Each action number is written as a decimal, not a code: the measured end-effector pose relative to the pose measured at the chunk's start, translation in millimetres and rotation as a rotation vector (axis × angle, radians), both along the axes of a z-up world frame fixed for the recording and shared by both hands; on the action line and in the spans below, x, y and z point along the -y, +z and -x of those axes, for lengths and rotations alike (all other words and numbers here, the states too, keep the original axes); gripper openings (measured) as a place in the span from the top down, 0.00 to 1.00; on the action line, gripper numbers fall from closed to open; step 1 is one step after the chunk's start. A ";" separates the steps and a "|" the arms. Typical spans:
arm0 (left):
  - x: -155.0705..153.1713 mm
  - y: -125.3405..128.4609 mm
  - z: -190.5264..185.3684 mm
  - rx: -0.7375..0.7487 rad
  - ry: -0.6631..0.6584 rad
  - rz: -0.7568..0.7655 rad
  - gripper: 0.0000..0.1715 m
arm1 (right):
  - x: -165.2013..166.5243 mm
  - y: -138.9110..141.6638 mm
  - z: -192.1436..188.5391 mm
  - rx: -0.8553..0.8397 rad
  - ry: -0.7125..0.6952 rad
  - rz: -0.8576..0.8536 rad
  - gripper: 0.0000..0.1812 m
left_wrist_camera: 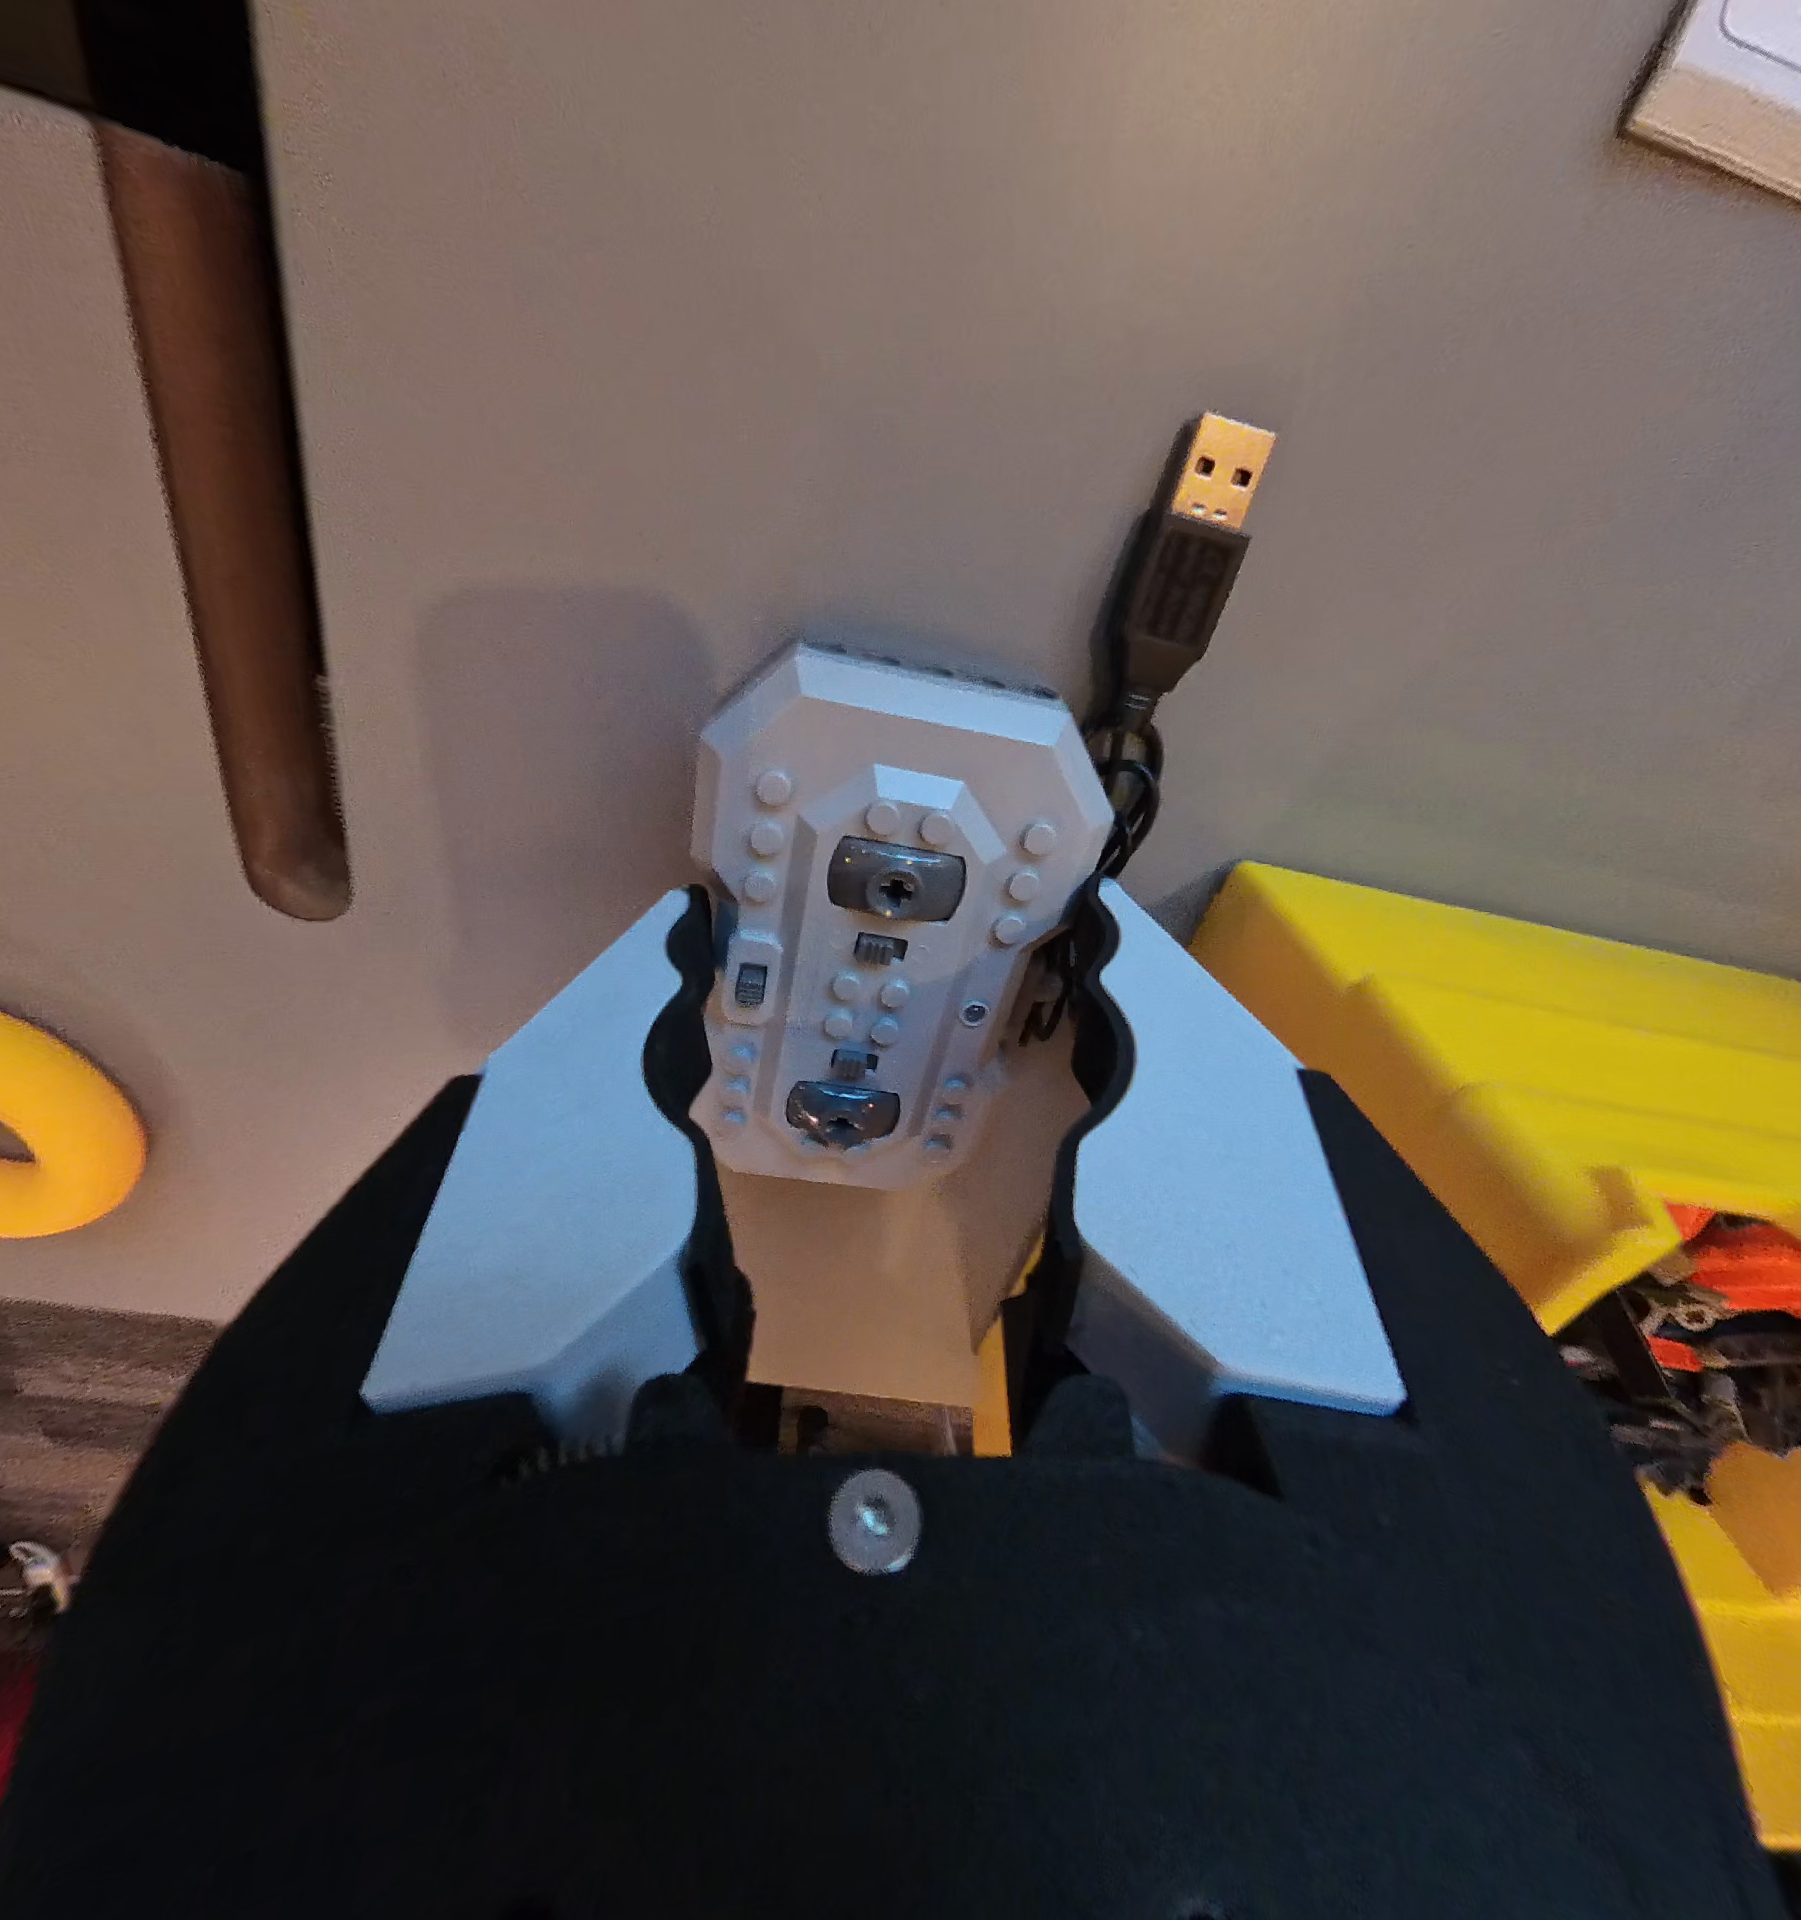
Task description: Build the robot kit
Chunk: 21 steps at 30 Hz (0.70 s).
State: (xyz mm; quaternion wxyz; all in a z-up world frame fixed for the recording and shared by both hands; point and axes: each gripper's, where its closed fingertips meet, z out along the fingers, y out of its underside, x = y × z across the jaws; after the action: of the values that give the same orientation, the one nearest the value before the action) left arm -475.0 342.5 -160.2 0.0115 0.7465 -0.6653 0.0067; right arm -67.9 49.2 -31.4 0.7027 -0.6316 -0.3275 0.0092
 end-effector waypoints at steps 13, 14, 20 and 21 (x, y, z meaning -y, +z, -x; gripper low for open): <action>-3.1 25.0 -37.4 0.160 0.150 0.052 0.52 | 3.2 -1.9 2.4 0.002 0.012 0.011 0.73; -1.5 26.3 -47.2 0.168 0.124 0.042 0.54 | 3.3 -2.0 2.6 0.002 0.013 0.012 0.73; 1.2 4.4 -53.6 0.008 0.049 0.003 0.67 | 3.6 -4.0 2.0 0.000 0.010 0.024 0.73; 0.4 5.0 -55.9 0.032 0.075 0.014 0.69 | 3.9 -4.2 1.9 0.000 0.010 0.025 0.73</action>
State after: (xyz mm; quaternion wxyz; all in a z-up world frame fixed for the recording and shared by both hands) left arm -419.1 342.1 -155.2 0.0058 0.7705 -0.6370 0.0235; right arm -69.8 45.3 -35.6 0.6945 -0.6387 -0.3307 0.0167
